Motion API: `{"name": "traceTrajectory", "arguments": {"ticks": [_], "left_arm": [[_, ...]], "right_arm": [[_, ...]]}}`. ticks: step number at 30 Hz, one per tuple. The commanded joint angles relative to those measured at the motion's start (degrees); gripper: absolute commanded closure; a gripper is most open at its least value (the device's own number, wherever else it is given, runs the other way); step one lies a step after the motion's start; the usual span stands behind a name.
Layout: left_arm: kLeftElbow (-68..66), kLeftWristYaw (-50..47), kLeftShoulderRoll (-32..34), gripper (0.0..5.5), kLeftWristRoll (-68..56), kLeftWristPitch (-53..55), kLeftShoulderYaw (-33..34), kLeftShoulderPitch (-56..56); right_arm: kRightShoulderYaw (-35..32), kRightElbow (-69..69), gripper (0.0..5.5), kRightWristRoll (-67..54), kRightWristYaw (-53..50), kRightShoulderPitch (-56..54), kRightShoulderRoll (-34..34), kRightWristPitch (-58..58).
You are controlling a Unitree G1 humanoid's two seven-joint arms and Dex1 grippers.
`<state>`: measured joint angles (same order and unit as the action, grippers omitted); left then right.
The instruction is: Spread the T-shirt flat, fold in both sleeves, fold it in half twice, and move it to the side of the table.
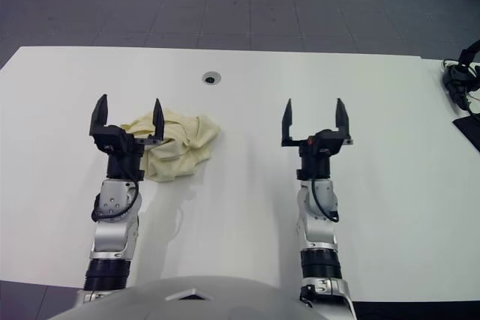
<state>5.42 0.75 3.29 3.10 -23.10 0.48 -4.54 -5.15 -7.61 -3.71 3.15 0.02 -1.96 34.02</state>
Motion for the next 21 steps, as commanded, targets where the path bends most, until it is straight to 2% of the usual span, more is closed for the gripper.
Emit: {"name": "traceTrajectory", "arguments": {"ticks": [1,11,16,21], "left_arm": [[-0.42,0.17,0.32,0.13,0.31,-0.25,-0.02,0.68],[-0.48,-0.41,0.28,0.13,0.5,-0.65,0.47,0.63],[-0.26,-3.44,-0.26,0.13,1.33,-0.9,2.5,1.55],[0.12,-3.96,-0.49,0.13,1.21,-0.08,2.75,2.25]], "right_arm": [[-0.09,-0.15,0.1,0.12,-0.4,-0.38,0.36,0.04],[2.14,-0.07,0.1,-0.19,2.2,0.22,-0.17,-0.29],[7.8,-0.36,0.1,4.28,7.38,1.98,-2.42,3.76],[17.5,1.16,0.1,14.16,14.27,3.39,-7.06,1.05]]}}
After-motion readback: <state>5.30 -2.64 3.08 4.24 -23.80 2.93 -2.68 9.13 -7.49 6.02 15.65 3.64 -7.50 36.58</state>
